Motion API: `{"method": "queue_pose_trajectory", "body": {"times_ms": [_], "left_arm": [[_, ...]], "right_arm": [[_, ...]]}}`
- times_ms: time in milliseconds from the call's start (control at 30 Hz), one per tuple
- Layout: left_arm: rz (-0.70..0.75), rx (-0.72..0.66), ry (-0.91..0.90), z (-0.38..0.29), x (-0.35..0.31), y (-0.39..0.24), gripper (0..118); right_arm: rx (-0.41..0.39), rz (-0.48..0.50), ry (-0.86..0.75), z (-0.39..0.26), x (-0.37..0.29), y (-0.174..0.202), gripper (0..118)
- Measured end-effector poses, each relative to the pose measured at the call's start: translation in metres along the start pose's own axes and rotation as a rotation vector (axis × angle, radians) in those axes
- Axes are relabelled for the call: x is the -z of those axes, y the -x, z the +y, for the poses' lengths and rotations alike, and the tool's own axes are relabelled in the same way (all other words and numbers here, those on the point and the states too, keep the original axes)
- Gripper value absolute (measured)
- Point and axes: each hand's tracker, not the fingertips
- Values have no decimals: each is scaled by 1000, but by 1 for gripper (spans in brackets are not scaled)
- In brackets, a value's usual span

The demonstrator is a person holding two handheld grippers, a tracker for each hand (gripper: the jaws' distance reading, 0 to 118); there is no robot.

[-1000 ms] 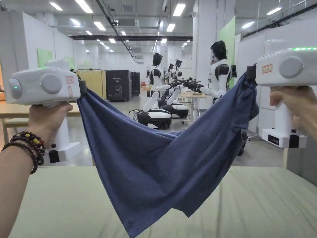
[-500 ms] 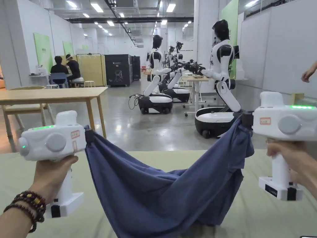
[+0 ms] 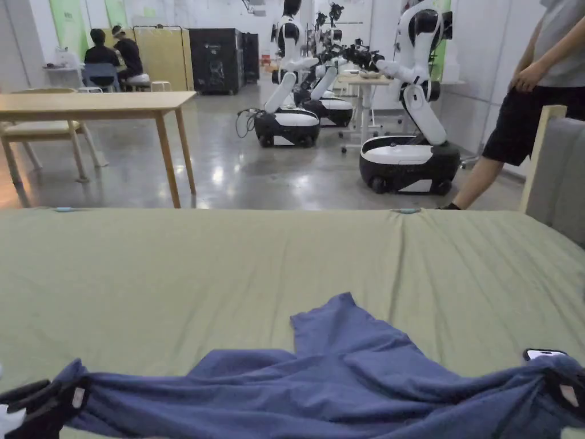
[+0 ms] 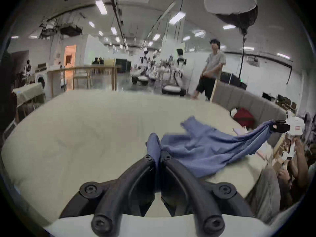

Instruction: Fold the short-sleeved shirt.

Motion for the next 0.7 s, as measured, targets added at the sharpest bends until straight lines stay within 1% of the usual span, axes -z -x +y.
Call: {"method": "queue_pose_trajectory", "body": {"times_ms": [67, 133, 200, 233, 300, 333, 400, 433, 467, 500, 533, 567, 600, 633, 667, 700], "left_arm": [[-5, -11, 80, -35, 5, 8, 1], [14, -41, 170, -66, 19, 18, 1], [63, -72, 254, -86, 34, 29, 1], [81, -86, 259, -94, 39, 33, 1], [56, -130, 262, -105, 42, 40, 1], [37, -165, 202, -105, 38, 41, 1], [38, -168, 210, -99, 36, 41, 3], [61, -160, 204, -97, 32, 37, 8], [90, -150, 199, -95, 29, 35, 27], [107, -134, 197, -90, 25, 33, 60], [110, -132, 192, -86, 21, 32, 97], [124, -124, 176, -83, 10, 29, 118], [116, -129, 113, -78, -4, 28, 117], [98, -128, 82, -72, -14, 28, 117], [99, -143, 84, -68, -23, 26, 117], [97, -160, 69, -65, -34, 27, 117]], "right_arm": [[-89, -13, 156, -29, 17, 9, 10], [-154, -31, 314, -53, 43, 16, 10], [-171, -22, 439, -71, 69, 18, 10], [-179, -34, 476, -83, 81, 12, 10], [-207, -49, 510, -92, 99, 8, 10], [-189, -56, 489, -92, 103, 5, 10], [-91, -31, 474, -87, 97, -2, 10], [-77, -27, 464, -84, 93, -6, 12], [-87, -1, 420, -83, 86, -8, 21], [-107, 17, 350, -79, 69, -7, 42], [-99, 19, 315, -75, 58, -8, 77], [-65, 43, 302, -70, 48, -9, 116], [-25, 61, 292, -63, 33, -10, 117], [4, 86, 197, -60, 10, -6, 115], [34, 100, 157, -58, -5, -5, 115], [52, 92, 99, -55, -21, -2, 115]]}}
